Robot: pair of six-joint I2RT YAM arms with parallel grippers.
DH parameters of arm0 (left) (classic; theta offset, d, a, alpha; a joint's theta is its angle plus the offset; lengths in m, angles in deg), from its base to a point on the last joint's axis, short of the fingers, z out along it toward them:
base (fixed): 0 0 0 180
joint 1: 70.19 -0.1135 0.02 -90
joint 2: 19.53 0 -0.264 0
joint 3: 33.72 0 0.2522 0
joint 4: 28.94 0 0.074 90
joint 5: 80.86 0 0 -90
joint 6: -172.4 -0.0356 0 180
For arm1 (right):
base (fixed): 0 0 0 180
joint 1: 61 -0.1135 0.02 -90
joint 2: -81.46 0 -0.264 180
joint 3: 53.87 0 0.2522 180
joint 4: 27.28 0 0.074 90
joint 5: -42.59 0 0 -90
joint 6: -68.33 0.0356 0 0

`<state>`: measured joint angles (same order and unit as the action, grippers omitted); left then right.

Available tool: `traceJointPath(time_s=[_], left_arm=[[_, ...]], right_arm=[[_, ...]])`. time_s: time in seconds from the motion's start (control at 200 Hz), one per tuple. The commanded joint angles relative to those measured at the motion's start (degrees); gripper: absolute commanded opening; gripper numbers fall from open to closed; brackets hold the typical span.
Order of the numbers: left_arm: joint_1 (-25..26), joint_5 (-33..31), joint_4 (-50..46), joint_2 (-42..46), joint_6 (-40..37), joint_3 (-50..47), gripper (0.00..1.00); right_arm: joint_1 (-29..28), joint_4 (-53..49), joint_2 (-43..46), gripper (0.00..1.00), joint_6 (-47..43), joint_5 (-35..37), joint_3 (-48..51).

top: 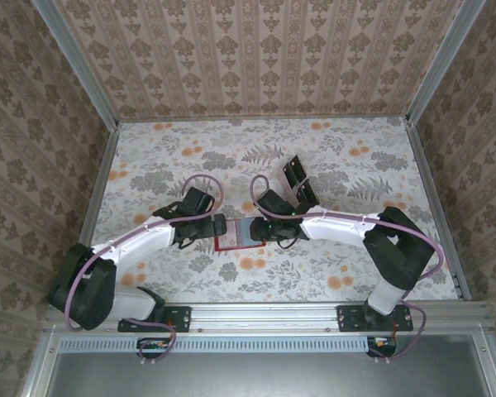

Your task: Put the credit cards into the card holder

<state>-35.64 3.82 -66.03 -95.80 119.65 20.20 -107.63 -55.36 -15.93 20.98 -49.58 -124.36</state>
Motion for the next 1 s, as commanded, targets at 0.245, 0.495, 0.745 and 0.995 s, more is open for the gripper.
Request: traceJointPath(time_s=[0.245, 0.495, 0.745, 0.995], left_arm=[[1.6, 1.1, 2.4, -2.5, 1.0, -0.2, 1.0], [3.7, 1.4, 3.5, -3.9, 1.2, 1.4, 1.0], [5.4, -1.9, 2.6, -4.3, 3.1, 1.9, 1.0], [5.4, -4.1, 1.6, -1.5, 4.1, 0.0, 1.0]], right_arm=[[0.5, 2.1, -3.3, 0.38, 0.6, -2.4, -0.9], [3.0, 4.3, -1.5, 0.38, 0.5, -4.1, 0.1], [5.1, 7.1, -3.0, 0.33, -0.3, -8.0, -0.5], [5.4, 7.5, -6.0, 0.26, -1.4, -10.1, -3.3]])
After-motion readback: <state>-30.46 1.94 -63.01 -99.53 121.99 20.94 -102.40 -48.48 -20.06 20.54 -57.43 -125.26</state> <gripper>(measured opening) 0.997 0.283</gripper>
